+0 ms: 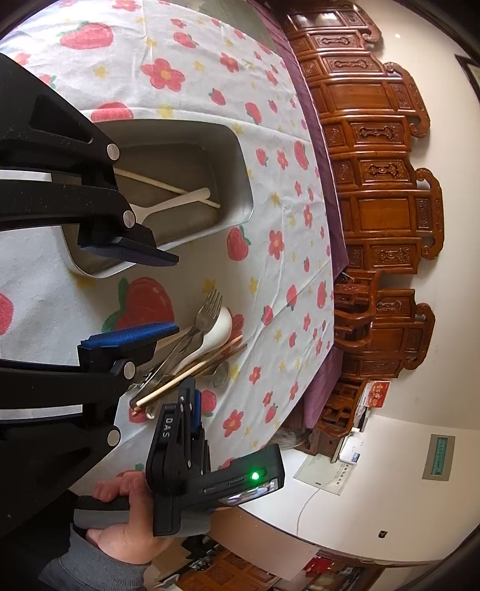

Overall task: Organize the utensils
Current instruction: 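Grasp a wooden chopstick from the pile with the right tool, then grasp another wooden chopstick with the left tool while the right tool holds its chopstick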

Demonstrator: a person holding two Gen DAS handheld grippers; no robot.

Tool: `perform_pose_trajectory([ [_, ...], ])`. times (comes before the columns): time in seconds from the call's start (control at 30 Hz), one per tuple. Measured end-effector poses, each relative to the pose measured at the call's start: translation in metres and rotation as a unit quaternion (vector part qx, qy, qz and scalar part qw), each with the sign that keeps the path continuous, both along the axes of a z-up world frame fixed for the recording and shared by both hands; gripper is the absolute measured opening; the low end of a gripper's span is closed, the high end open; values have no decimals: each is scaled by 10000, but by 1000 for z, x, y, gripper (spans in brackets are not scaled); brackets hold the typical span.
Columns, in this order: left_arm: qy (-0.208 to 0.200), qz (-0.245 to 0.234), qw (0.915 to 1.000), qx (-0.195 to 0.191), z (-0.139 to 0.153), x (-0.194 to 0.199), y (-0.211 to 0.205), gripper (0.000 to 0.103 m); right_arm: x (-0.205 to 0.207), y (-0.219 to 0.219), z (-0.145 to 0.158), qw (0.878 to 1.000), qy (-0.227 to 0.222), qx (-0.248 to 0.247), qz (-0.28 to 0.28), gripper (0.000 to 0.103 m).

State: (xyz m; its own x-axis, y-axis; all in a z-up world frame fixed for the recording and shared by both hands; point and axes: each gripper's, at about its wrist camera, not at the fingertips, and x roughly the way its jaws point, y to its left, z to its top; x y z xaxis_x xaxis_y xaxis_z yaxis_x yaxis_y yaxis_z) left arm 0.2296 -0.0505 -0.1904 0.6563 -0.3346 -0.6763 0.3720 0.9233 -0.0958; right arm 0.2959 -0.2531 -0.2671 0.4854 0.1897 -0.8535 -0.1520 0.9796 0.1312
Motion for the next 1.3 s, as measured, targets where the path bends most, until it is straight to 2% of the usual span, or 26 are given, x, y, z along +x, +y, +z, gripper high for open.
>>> perform_pose_trajectory([
  [0.13,41,-29,10000,62,-4,1,-4,29,1,4,-3,10000,0,-9,2,19],
  [0.2,38,-38,9999,96,-6,1,-6,29,0,1,-4,10000,-8,68,-10,12],
  [0.33,48,-74,9998,165,-9,-1,-11,29,-3,-3,0,9998,-15,207,-52,7],
  [0.63,-25,-203,9987,471,-13,-6,-27,29,-16,-22,31,9983,-433,377,-128,6],
  [0.83,144,-184,9981,567,-17,3,-47,29,-20,-51,30,9983,-571,23,-103,6],
  [1.1,690,-201,9967,371,-41,24,-80,29,-20,-90,24,9975,-526,142,-456,6],
  [1.3,924,-212,9950,324,-51,32,-105,29,-16,-91,26,9971,-575,276,-412,6],
])
